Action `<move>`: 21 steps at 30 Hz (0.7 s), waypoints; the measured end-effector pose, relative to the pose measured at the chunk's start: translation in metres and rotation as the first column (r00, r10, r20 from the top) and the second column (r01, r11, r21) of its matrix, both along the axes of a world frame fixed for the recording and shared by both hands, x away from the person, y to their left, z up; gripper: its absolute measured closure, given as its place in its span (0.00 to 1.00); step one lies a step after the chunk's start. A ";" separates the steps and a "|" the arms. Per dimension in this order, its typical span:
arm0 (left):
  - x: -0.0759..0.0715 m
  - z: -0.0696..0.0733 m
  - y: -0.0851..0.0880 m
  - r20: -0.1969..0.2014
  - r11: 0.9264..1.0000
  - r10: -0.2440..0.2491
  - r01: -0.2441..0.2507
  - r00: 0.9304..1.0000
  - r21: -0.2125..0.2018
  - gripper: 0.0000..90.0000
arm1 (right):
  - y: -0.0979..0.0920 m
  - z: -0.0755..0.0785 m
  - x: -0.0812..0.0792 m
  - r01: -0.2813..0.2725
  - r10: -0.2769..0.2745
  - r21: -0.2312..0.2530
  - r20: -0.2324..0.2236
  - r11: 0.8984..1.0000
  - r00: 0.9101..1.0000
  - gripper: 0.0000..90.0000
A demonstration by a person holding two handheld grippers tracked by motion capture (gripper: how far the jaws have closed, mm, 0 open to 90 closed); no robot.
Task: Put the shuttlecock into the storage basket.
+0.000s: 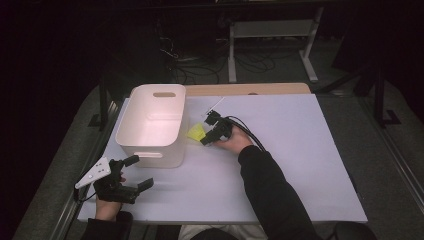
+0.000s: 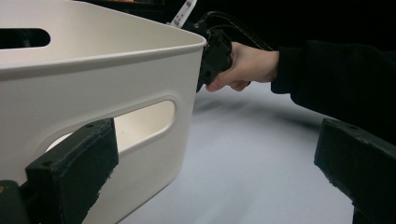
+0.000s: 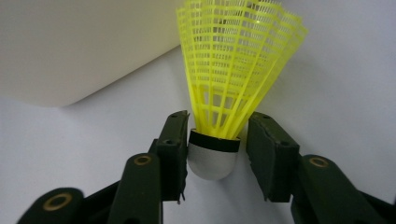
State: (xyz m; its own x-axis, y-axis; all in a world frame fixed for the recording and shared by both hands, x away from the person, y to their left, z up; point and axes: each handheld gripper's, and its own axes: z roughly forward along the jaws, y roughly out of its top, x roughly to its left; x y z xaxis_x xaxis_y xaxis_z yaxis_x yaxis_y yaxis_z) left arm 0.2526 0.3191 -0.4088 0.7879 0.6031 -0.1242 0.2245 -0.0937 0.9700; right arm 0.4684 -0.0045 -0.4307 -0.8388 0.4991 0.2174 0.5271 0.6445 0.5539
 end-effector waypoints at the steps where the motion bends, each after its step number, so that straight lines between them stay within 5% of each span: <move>1: 0.000 0.000 0.000 0.000 1.000 0.000 0.000 1.000 0.001 0.00 | 0.000 0.000 0.000 0.003 -0.003 0.003 -0.005 1.000 1.000 0.66; 21: 0.000 0.000 0.001 -0.002 1.000 0.006 -0.006 1.000 0.001 0.00 | -0.007 0.014 -0.003 0.016 -0.017 0.021 0.009 1.000 1.000 0.70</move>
